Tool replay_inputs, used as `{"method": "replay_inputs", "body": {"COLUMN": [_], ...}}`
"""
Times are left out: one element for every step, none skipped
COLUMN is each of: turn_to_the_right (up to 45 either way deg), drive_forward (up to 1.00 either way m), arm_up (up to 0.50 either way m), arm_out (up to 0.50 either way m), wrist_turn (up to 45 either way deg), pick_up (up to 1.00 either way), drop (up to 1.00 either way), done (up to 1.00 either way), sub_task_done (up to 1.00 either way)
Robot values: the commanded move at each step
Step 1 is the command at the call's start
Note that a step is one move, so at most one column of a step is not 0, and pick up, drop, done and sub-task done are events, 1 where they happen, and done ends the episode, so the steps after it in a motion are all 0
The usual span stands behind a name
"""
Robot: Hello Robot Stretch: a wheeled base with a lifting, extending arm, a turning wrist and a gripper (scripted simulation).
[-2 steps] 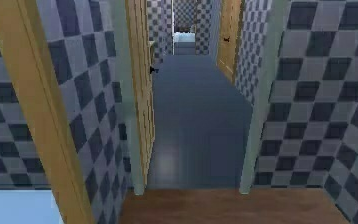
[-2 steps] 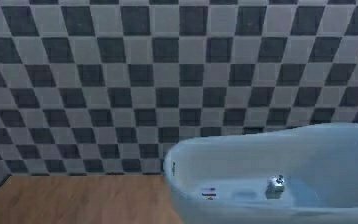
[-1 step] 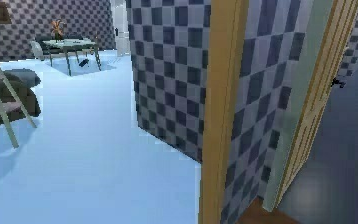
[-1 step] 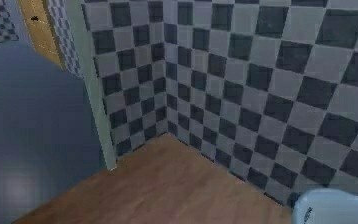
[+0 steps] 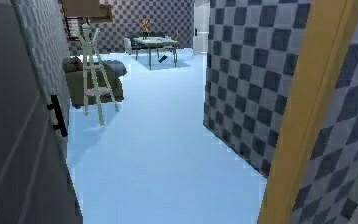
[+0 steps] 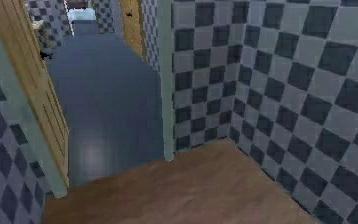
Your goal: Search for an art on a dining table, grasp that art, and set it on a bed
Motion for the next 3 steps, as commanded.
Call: {"method": "replay_inputs", "body": {"turn_to_the_right": [0.0, 0.0, 0.0], "drive_forward": [0.30, 1.00, 1.00], "arm_up": [0.00, 0.00, 0.00], "arm_out": [0.00, 0.00, 0.00], "wrist_turn": [0.0, 0.0, 0.0], "pick_up": [0.00, 0.00, 0.00], "drop": [0.00, 0.00, 0.00], "done": [0.00, 0.00, 0.00], "sub_task_done": [0.00, 0.00, 0.00]}}
